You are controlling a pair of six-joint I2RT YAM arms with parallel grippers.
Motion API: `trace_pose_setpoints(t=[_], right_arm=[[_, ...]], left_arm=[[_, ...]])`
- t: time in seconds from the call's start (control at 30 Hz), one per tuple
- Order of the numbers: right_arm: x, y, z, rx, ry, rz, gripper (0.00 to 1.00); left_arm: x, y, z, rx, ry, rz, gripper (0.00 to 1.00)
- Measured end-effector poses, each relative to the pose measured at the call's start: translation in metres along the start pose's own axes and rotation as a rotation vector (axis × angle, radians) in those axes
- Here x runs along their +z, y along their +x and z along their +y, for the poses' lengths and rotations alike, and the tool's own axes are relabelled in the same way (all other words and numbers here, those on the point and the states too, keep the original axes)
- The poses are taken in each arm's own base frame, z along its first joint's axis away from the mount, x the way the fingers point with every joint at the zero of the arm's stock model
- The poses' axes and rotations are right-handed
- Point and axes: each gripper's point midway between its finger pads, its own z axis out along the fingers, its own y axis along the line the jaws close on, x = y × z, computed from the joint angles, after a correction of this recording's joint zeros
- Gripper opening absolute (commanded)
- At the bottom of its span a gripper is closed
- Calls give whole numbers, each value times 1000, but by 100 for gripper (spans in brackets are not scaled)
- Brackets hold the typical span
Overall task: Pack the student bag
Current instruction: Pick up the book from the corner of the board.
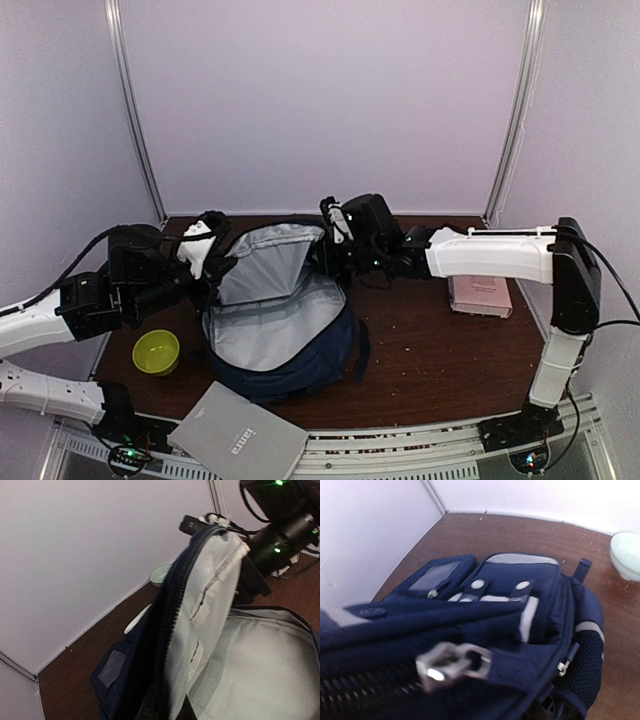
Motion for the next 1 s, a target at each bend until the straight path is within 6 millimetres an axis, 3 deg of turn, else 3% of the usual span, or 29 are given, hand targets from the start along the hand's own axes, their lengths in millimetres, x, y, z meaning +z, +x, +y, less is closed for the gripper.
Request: trace_pose_setpoints(t=[0.13, 0.27, 0.37, 0.5, 0.6, 0.63, 0.7, 0.77, 0.87, 1.0], right_arm=[[17, -47, -21, 6, 50, -49, 39], [-1, -37, -36, -39, 118, -19, 47], [-44, -9, -53, -79, 168, 33, 53], [-104, -1, -64, -85, 185, 23, 59], [-141, 5, -75, -69, 196, -15, 61], [-151, 8, -84, -53, 213, -22, 62], [-169, 18, -117, -1, 287, -33, 80], [-187, 28, -168, 52, 458, -37, 84], [-203, 36, -227, 61, 728, 2, 87], [-189, 32, -267, -25, 978, 143, 94]], left_arm=[[17, -2, -16, -24, 44, -15, 0], [36, 3, -27, -44, 49, -26, 0], [58, 14, -42, -66, 64, 5, 0], [89, 39, -62, -98, 83, 92, 0], [101, 42, -69, -134, 88, 104, 0], [103, 41, -69, -144, 86, 101, 0], [106, 39, -69, -162, 82, 93, 0], [107, 39, -70, -175, 83, 91, 0], [107, 39, -71, -186, 89, 92, 0], [107, 39, -71, -190, 93, 91, 0]])
